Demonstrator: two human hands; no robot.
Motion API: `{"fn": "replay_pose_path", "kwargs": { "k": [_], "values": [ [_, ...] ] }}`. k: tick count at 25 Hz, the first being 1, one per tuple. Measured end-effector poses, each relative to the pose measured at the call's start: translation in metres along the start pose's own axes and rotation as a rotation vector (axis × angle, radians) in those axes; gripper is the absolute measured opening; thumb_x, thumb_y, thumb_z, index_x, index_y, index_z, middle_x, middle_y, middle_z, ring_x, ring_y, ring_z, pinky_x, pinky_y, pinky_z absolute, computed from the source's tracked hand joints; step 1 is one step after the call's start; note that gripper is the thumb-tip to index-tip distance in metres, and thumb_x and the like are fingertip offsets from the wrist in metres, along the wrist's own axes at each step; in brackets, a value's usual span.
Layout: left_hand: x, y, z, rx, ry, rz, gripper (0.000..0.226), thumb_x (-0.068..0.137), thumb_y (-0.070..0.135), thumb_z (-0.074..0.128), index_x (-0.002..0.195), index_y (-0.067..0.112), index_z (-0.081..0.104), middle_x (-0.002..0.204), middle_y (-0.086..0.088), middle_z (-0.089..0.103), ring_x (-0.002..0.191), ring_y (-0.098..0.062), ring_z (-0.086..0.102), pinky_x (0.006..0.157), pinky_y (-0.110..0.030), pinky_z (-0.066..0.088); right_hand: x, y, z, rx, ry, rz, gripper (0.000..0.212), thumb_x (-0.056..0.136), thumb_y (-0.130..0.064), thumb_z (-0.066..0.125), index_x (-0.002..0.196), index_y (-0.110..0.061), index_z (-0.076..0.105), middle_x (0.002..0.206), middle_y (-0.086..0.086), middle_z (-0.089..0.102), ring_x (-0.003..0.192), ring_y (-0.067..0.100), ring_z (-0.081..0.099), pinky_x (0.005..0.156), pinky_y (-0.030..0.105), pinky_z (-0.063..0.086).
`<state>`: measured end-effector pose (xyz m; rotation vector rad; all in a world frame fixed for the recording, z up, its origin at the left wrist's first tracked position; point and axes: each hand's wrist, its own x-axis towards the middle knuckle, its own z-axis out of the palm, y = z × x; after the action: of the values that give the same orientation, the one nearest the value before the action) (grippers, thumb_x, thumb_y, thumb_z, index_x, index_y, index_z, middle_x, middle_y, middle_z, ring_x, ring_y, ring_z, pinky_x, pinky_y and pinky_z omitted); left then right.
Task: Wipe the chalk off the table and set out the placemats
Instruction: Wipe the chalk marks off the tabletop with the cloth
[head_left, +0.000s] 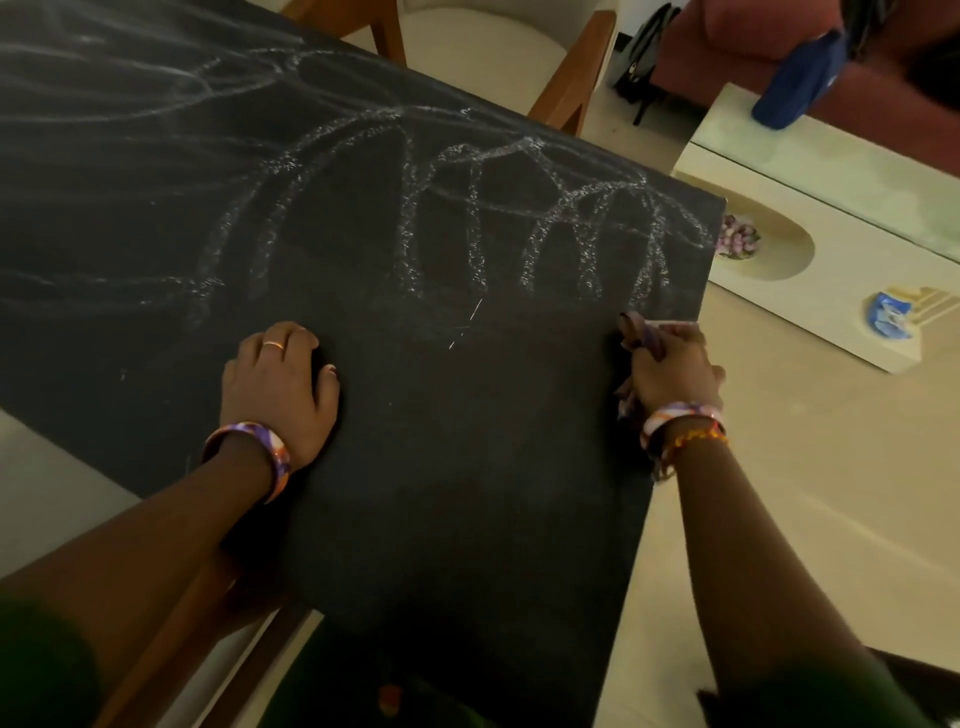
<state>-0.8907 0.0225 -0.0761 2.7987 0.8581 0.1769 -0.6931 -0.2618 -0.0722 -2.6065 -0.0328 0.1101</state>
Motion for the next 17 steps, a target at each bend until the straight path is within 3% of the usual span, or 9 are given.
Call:
{"fn": "replay_pose_path", "kwargs": {
  "k": [2, 3, 5, 7, 9, 11, 12, 14, 17],
  "values": [
    [0.0, 0.0, 0.002, -0.001, -0.003, -0.004, 0.039, 0.091, 0.028, 0.049, 0.122, 0.004, 0.051, 0.132, -0.016, 0.047, 0.12, -0.035, 0.041, 0.094, -0.045, 0.038, 0.04, -0.008, -0.01, 0.117, -0.022, 0.077, 0.028, 0.092, -0.024, 0.044, 0.115, -0.024, 0.06, 0.083, 0.007, 0.068, 0.077, 0.006, 0.065, 0.062, 0.008, 0.041],
    [0.0, 0.0, 0.002, -0.009, -0.002, -0.008, 0.039, 0.092, 0.028, 0.049, 0.123, 0.004, 0.051, 0.133, -0.016, 0.046, 0.122, -0.034, 0.041, 0.095, -0.045, 0.037, 0.05, -0.009, -0.012, 0.156, -0.024, 0.112, 0.026, 0.091, -0.026, 0.046, 0.113, -0.024, 0.06, 0.082, 0.014, 0.069, 0.066, 0.01, 0.067, 0.061, 0.008, 0.046],
    [0.0, 0.0, 0.001, -0.028, -0.003, -0.009, 0.04, 0.092, 0.028, 0.049, 0.125, 0.005, 0.05, 0.134, -0.015, 0.045, 0.124, -0.033, 0.04, 0.097, -0.044, 0.036, 0.047, -0.005, -0.011, 0.138, -0.053, 0.085, 0.029, 0.087, -0.032, 0.046, 0.114, -0.03, 0.057, 0.091, 0.014, 0.067, 0.078, 0.022, 0.068, 0.07, 0.022, 0.053],
    [-0.001, -0.001, 0.001, -0.036, -0.008, -0.007, 0.041, 0.092, 0.029, 0.049, 0.126, 0.006, 0.049, 0.135, -0.014, 0.045, 0.125, -0.032, 0.039, 0.098, -0.043, 0.036, 0.011, 0.001, -0.006, 0.125, -0.074, 0.049, 0.03, 0.09, -0.032, 0.046, 0.119, -0.034, 0.052, 0.106, 0.01, 0.061, 0.079, 0.022, 0.064, 0.056, 0.021, 0.051],
    [-0.001, -0.002, 0.0, -0.045, -0.007, -0.006, 0.042, 0.092, 0.03, 0.049, 0.126, 0.005, 0.049, 0.135, -0.014, 0.045, 0.125, -0.032, 0.039, 0.098, -0.043, 0.036, -0.02, 0.005, -0.003, 0.102, -0.065, 0.026, 0.033, 0.094, -0.028, 0.043, 0.123, -0.042, 0.05, 0.114, 0.003, 0.054, 0.085, 0.019, 0.057, 0.06, 0.021, 0.048],
    [0.0, -0.002, 0.0, -0.054, -0.01, -0.003, 0.042, 0.092, 0.03, 0.049, 0.125, 0.005, 0.049, 0.135, -0.015, 0.045, 0.124, -0.032, 0.039, 0.098, -0.043, 0.036, -0.013, 0.001, -0.002, 0.093, -0.058, -0.023, 0.032, 0.091, -0.031, 0.042, 0.108, -0.056, 0.051, 0.107, -0.001, 0.056, 0.088, 0.022, 0.059, 0.068, 0.031, 0.053],
    [-0.001, -0.001, 0.0, -0.059, -0.01, -0.001, 0.042, 0.092, 0.03, 0.049, 0.125, 0.005, 0.05, 0.134, -0.015, 0.045, 0.124, -0.032, 0.039, 0.098, -0.043, 0.036, 0.005, -0.004, -0.004, 0.091, -0.063, -0.027, 0.028, 0.089, -0.032, 0.042, 0.104, -0.054, 0.051, 0.105, 0.002, 0.058, 0.084, 0.022, 0.062, 0.072, 0.027, 0.054],
    [-0.001, -0.001, 0.0, -0.058, -0.004, -0.001, 0.041, 0.092, 0.03, 0.049, 0.125, 0.005, 0.05, 0.134, -0.015, 0.045, 0.124, -0.032, 0.04, 0.098, -0.043, 0.036, 0.039, -0.01, -0.01, 0.076, -0.067, 0.055, 0.027, 0.092, -0.027, 0.043, 0.114, -0.037, 0.055, 0.109, 0.008, 0.06, 0.076, 0.014, 0.061, 0.067, -0.002, 0.039],
    [0.0, -0.002, 0.001, -0.052, 0.002, -0.003, 0.041, 0.092, 0.029, 0.049, 0.125, 0.005, 0.05, 0.134, -0.014, 0.046, 0.123, -0.033, 0.041, 0.096, -0.043, 0.037, 0.041, -0.009, -0.014, 0.075, -0.07, 0.062, 0.035, 0.094, -0.021, 0.04, 0.124, -0.031, 0.055, 0.121, 0.007, 0.057, 0.101, 0.022, 0.054, 0.087, 0.012, 0.038]
  ]
}}
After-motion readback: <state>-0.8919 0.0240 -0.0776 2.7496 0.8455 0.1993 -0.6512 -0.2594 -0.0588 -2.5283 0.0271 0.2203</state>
